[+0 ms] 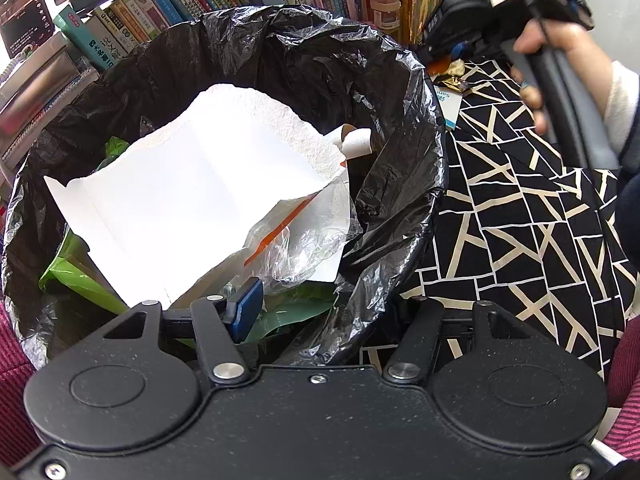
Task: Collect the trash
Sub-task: 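Carry the orange peel into the black bag and open the right gripper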
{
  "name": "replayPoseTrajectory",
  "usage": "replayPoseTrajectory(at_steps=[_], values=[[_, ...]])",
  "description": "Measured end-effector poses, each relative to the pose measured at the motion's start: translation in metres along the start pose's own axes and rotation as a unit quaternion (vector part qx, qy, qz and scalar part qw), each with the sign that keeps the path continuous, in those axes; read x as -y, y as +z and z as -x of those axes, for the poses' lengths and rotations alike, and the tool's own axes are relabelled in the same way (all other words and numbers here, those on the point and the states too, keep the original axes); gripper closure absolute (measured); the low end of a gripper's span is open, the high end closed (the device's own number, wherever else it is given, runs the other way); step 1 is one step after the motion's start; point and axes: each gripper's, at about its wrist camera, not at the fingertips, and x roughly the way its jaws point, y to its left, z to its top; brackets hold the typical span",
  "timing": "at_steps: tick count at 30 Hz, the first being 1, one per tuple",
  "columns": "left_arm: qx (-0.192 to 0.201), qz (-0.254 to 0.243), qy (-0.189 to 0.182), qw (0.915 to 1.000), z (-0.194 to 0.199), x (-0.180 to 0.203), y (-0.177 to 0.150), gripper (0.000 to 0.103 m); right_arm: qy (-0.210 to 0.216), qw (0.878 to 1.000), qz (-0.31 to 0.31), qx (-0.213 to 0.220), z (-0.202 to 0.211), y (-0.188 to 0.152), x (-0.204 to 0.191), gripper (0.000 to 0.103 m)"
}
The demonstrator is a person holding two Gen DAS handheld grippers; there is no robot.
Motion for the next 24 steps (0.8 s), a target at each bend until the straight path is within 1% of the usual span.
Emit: replayPoseTrajectory(at_steps=[3,6,8,10,11,15,16,17,20,24], values=[[0.0,0.0,0.0,1.0,0.0,-0.001,0.0,0.045,0.065,0.998,-0.013,0.019,0.043,0.008,-0.009,0.092],[0.0,0.0,0.0,1.0,0.0,-0.001,0.0,0.045,0.139,0.989,-0.015,0.045,0.084,0.014,-0.024,0.092],[0.0,-0.001,0.001,1.0,0.0,0.0,0.0,0.045,0.201,0.977,-0.021,0.061,0.107,0.016,-0.033,0.092],[0.001,-0.002,0.001,1.0,0.0,0.0,0.0,0.045,0.26,0.963,-0.017,0.068,0.122,0.016,-0.043,0.092],[0.001,-0.001,0.001,1.0,0.0,0.0,0.0,0.045,0.282,0.957,-0.013,0.066,0.125,0.016,-0.047,0.092],[0.001,-0.001,0.001,1.0,0.0,0.0,0.0,0.045,0.382,0.924,-0.002,0.027,0.122,0.008,-0.064,0.091],[0.001,-0.001,0.001,1.0,0.0,0.0,0.0,0.045,0.397,0.918,0.0,0.019,0.12,0.005,-0.067,0.091],[0.001,-0.001,0.0,1.0,0.0,0.0,-0.001,0.045,0.403,0.915,0.004,0.012,0.118,0.002,-0.072,0.09],[0.001,-0.001,0.0,1.0,0.0,0.0,-0.001,0.045,0.393,0.919,0.023,-0.007,0.116,-0.012,-0.085,0.087],[0.001,0.0,-0.001,1.0,0.0,-0.001,-0.001,0.045,0.393,0.918,0.028,-0.033,0.104,-0.023,-0.095,0.085]])
